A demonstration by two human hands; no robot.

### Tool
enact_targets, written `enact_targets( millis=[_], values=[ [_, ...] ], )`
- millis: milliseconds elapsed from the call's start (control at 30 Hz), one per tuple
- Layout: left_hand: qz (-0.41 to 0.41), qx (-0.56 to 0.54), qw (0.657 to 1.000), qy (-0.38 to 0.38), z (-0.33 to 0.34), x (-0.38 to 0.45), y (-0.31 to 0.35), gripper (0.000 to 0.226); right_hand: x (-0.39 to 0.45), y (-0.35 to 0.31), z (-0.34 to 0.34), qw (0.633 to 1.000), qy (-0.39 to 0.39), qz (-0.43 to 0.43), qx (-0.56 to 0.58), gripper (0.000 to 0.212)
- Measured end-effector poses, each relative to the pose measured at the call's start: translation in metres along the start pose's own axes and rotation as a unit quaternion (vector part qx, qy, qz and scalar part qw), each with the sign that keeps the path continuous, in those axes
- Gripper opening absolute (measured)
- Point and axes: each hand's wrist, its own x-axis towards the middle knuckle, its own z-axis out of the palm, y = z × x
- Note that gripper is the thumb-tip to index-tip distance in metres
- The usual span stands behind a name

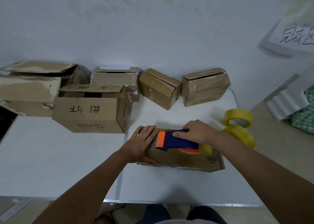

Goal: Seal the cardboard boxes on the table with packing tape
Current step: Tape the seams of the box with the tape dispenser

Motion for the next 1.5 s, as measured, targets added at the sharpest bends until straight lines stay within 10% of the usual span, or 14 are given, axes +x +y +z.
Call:
enact_targets(
  millis=[1500],
  values=[
    [0.039,0.103,0.992,-0.067,-0.014,0.021,0.004,0.135,-0.057,0.042,-0.002,0.989,0.047,0.126,-0.056,0.058]
  ],
)
